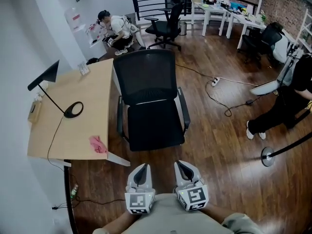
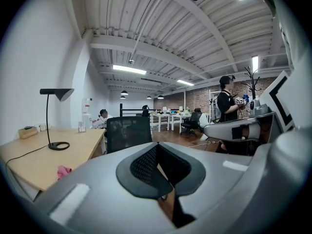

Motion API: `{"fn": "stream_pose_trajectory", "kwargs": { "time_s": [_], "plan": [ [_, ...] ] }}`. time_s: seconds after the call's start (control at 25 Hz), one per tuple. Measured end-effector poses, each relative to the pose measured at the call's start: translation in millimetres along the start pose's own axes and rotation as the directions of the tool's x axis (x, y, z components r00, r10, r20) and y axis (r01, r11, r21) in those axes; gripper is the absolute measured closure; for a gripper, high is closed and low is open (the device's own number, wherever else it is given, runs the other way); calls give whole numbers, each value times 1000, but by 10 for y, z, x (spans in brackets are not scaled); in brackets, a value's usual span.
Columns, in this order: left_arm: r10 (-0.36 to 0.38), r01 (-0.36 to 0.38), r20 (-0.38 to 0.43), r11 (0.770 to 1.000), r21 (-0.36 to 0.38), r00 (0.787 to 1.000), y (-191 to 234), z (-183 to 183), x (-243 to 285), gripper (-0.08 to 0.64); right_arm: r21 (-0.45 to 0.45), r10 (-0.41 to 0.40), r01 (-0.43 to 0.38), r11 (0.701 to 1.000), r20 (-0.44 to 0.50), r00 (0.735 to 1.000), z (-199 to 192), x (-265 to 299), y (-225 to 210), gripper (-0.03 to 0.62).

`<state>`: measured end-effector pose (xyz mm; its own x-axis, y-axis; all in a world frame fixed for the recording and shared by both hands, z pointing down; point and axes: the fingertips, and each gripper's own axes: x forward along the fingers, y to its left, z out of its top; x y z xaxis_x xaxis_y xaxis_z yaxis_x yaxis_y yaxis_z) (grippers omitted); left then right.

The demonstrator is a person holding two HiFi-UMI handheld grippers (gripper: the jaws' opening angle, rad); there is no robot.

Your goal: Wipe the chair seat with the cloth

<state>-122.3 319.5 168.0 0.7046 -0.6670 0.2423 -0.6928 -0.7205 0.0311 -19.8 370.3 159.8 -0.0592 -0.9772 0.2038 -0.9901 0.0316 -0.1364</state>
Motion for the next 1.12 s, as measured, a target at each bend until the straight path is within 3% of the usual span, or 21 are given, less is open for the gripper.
{"fn": "stream_pose_trajectory", "kwargs": {
  "time_s": [0.44, 1.12],
  "plan": [
    [-62, 62, 22, 998, 1, 998, 285, -25, -103, 555, -24, -27, 26, 999, -39, 999, -67, 127, 356, 592],
    [-48, 47, 24, 999, 9, 999, 270, -7, -182, 555, -8, -18, 18, 1000, -28, 999, -35, 64, 316, 592]
  ]
}}
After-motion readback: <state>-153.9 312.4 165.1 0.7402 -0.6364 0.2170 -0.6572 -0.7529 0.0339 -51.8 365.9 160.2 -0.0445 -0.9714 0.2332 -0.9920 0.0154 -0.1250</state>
